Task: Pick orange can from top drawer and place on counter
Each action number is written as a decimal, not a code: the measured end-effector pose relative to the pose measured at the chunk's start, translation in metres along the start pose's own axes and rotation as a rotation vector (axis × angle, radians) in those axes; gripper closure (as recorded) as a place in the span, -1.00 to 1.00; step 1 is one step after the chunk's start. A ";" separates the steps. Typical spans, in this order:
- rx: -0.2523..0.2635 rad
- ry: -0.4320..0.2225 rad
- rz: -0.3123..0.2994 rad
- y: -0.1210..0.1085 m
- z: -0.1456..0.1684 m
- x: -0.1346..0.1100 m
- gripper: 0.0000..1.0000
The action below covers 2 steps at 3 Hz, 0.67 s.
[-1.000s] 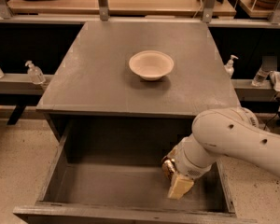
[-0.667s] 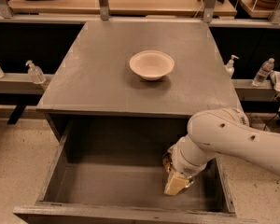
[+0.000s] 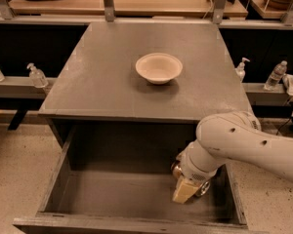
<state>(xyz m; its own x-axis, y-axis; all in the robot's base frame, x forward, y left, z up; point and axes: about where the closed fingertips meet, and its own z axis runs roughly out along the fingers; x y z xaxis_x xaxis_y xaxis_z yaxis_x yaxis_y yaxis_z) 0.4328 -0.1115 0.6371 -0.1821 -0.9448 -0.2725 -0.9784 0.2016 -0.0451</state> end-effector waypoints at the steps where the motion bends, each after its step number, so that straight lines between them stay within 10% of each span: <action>1: 0.000 0.000 0.000 0.000 -0.003 -0.001 -0.44; 2: 0.000 0.000 0.000 0.000 -0.004 -0.001 -0.68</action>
Offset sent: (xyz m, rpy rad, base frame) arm 0.0236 -0.0193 -0.0121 -0.0227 -0.0500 -0.0518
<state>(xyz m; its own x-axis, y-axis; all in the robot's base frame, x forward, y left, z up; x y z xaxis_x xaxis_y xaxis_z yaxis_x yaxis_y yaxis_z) 0.4328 -0.1115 0.6409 -0.1822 -0.9448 -0.2723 -0.9784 0.2017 -0.0450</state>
